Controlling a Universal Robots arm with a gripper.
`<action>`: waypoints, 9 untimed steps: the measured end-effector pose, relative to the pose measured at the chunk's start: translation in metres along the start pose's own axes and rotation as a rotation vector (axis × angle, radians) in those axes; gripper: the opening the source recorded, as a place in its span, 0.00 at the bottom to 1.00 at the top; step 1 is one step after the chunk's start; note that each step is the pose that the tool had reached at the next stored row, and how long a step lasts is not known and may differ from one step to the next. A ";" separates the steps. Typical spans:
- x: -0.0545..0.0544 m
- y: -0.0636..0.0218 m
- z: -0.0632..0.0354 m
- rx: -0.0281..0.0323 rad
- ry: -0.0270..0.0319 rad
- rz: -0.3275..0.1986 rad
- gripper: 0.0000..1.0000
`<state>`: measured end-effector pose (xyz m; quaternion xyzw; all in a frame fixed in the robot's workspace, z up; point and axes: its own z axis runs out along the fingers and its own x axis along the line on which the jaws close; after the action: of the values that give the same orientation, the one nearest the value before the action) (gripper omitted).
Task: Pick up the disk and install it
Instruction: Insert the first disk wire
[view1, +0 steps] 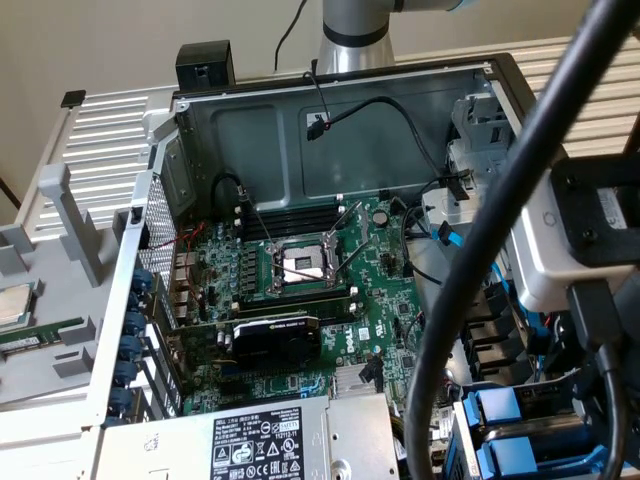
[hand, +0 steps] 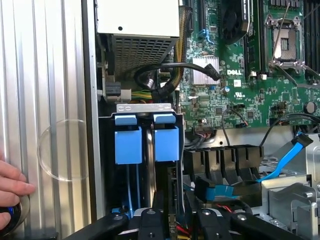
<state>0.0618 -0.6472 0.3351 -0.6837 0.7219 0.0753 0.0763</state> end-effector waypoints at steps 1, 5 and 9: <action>0.000 0.0000 0.0000 0.0000 -0.0013 0.000 0.25; 0.000 -0.0003 -0.0001 -0.0005 -0.0061 0.000 0.17; 0.000 -0.0003 -0.0014 -0.0007 -0.0068 0.000 0.17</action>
<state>0.0620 -0.6475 0.3365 -0.6834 0.7216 0.0779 0.0785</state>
